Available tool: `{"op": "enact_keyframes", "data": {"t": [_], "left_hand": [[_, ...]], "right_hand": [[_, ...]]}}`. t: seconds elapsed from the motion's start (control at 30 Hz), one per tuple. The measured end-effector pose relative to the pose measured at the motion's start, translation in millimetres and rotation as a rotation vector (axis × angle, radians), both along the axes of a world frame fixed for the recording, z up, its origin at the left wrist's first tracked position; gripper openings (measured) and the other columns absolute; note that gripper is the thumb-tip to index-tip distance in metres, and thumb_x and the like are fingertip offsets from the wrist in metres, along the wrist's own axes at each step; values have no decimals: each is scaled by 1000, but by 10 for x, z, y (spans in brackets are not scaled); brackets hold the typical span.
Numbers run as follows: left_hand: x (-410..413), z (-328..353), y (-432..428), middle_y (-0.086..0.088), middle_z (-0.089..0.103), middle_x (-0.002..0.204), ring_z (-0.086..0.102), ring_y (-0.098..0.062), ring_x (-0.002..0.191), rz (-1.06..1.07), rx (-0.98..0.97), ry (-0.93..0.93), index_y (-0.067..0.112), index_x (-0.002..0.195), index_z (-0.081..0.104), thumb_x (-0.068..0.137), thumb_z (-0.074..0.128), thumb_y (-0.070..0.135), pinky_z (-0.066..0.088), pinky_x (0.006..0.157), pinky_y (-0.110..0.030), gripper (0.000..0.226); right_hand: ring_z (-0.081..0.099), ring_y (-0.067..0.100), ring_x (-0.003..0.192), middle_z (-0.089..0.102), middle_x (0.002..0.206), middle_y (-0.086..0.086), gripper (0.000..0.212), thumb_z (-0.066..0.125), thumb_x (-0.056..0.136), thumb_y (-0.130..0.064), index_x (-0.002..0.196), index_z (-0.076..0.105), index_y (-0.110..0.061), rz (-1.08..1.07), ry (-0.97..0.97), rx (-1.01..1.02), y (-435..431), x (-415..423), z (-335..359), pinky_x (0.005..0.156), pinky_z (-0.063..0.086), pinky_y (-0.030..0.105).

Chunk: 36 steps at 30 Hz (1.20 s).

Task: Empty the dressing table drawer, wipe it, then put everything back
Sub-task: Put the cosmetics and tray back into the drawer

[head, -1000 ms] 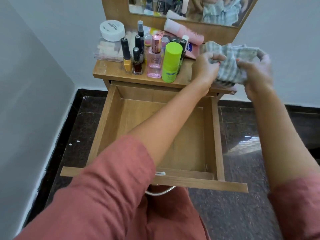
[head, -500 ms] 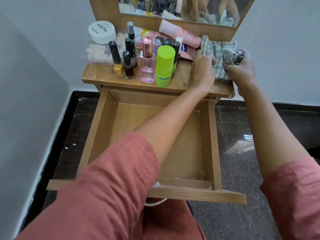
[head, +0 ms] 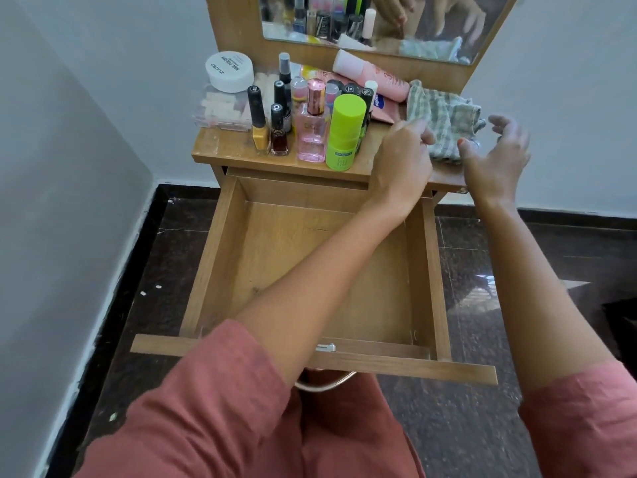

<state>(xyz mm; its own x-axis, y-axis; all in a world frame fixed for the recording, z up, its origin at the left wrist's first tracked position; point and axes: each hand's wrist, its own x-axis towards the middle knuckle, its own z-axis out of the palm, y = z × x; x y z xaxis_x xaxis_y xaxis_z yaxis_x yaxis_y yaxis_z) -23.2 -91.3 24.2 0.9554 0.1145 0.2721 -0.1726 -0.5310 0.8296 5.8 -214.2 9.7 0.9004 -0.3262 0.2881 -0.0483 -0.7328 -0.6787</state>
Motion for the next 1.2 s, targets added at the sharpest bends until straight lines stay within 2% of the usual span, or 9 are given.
{"op": "enact_keyframes", "data": {"t": [0.07, 0.2, 0.4, 0.53, 0.67, 0.87, 1.0, 1.1, 1.2], "left_hand": [[-121, 45, 127, -10, 67, 103, 60, -20, 97, -3, -32, -71, 3, 96, 66, 86, 45, -6, 45, 83, -23, 25], [-285, 214, 498, -6, 67, 93, 59, -10, 88, 49, -41, -259, 3, 93, 66, 85, 49, -6, 44, 81, -12, 21], [-334, 189, 1005, 2, 53, 95, 50, -2, 85, 283, -173, -364, 1, 99, 58, 81, 50, -6, 42, 80, -7, 21], [-288, 33, 1149, 1, 51, 115, 48, -5, 111, 180, -244, -198, 4, 120, 48, 80, 56, -4, 34, 95, -3, 41], [-231, -53, 1158, 0, 49, 130, 41, 0, 118, 87, -259, -78, 7, 132, 39, 80, 55, -9, 32, 89, 3, 57], [-147, -101, 1169, -5, 51, 131, 47, -10, 122, 75, -252, -20, 10, 131, 41, 81, 54, -10, 40, 95, -10, 55], [-103, -128, 1167, -6, 57, 123, 55, -18, 115, 76, -200, -27, 11, 125, 48, 80, 56, -6, 46, 100, -36, 49], [-82, -118, 1166, -8, 57, 122, 55, -20, 114, 112, -150, -30, 9, 124, 51, 81, 58, -4, 45, 101, -38, 46], [-86, -99, 1181, -9, 57, 121, 55, -17, 114, 137, -98, -53, 7, 122, 55, 81, 62, -1, 44, 101, -31, 43]], "right_hand": [[44, 21, 117, 48, 125, 11, 37, 58, 84, -16, 120, 51, -8, 57, -49, 16, 99, -103, 57, 107, 31, 30], [55, 12, 97, 59, 112, 11, 26, 61, 82, -11, 108, 61, -7, 235, -114, 101, 379, -245, 207, 81, 41, 5], [54, 11, 93, 56, 109, 5, 41, 70, 77, -10, 115, 54, -6, 456, -63, 288, 883, -396, 289, 77, 50, 15], [53, 16, 96, 52, 113, 6, 58, 74, 74, -15, 124, 46, -7, 458, -45, 243, 1062, -373, 208, 81, 51, 23], [55, 20, 99, 55, 115, 10, 56, 74, 73, -16, 122, 48, -9, 403, -81, 234, 1161, -346, 135, 84, 51, 30], [56, 19, 103, 57, 117, 10, 54, 73, 75, -17, 121, 49, -5, 360, -114, 221, 1250, -296, 63, 83, 47, 20], [53, 14, 106, 57, 119, 10, 54, 73, 75, -18, 122, 49, -4, 319, -141, 193, 1292, -271, 26, 84, 40, 10], [50, 10, 104, 57, 118, 10, 52, 72, 75, -18, 120, 51, -4, 302, -154, 186, 1304, -268, 24, 80, 36, 2], [57, 15, 102, 60, 114, 9, 50, 73, 73, -19, 117, 54, -4, 303, -166, 220, 1305, -287, 23, 86, 47, 16]]}}
